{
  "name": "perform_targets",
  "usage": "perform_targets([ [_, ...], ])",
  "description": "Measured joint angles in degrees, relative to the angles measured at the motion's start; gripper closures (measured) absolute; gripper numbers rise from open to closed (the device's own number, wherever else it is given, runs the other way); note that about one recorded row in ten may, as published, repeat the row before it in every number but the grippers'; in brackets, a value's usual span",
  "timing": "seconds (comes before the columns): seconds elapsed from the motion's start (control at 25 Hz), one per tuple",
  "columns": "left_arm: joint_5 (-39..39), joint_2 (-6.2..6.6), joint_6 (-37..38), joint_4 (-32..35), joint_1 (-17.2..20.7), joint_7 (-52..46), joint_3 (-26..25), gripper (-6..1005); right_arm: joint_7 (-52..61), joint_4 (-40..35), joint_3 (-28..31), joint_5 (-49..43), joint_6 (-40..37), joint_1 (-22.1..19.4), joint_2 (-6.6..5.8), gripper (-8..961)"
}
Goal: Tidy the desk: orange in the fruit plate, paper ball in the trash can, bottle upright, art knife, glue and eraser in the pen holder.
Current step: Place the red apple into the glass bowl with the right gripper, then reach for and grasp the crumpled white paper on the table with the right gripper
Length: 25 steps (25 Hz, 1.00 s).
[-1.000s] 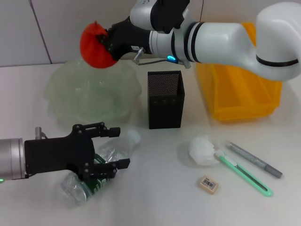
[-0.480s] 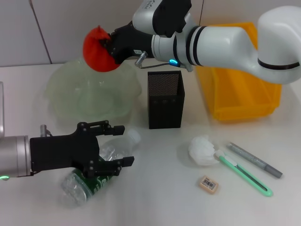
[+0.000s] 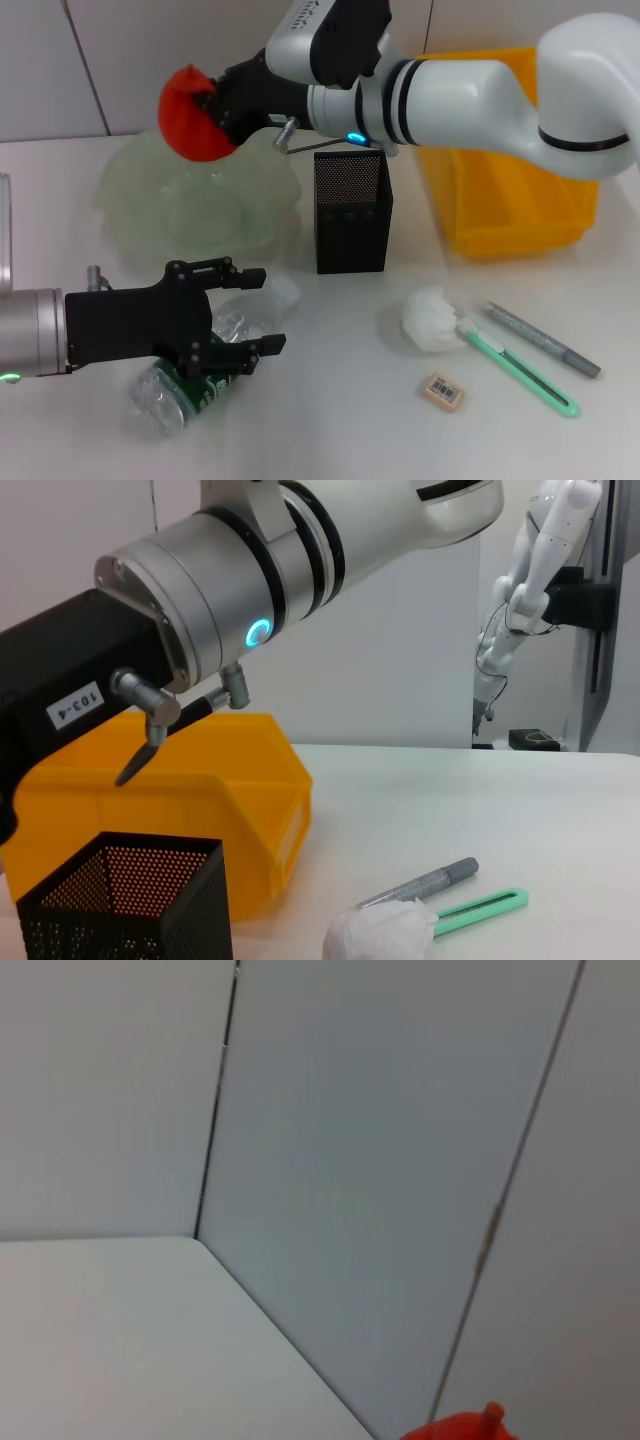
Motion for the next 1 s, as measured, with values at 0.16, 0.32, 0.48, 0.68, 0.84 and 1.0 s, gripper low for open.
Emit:
perform_targets([
  [0.16, 0.03, 0.03, -0.01, -0.01, 0.06, 0.0, 0.0, 233, 0.13, 1.43, -1.09, 1.0, 0.47, -0.48, 0.03, 830],
  [0.32, 0.08, 0.04, -0.01, -0.01, 0.21, -0.01, 0.0, 233, 0.16, 1.94, -0.72, 1.12, 0.71, -0.85, 0.04, 737],
  [0.48, 0.12, 0.03, -0.01, -0.01, 0.33, -0.02, -0.01, 232, 0.18, 2.91, -0.96, 1.14, 0.74, -1.52, 0.05, 579],
  [0.68, 0.19, 0.03, -0.01, -0.01, 0.29, -0.02, -0.01, 232, 0.3, 3.51, -0.65, 1.15, 0.76, -2.13, 0.04, 468],
  [0.84, 0.2, 0.03, -0.01, -0.01, 0.41, -0.02, -0.01, 232, 0.3, 5.52, -0.57, 1.15, 0.95, -3.89, -0.11, 380],
  [1.0, 0.31, 0.03, -0.2, -0.01, 0.44, -0.05, -0.01, 232, 0.28, 9.1, -0.51, 1.15, 0.97, -6.69, -0.32, 353],
])
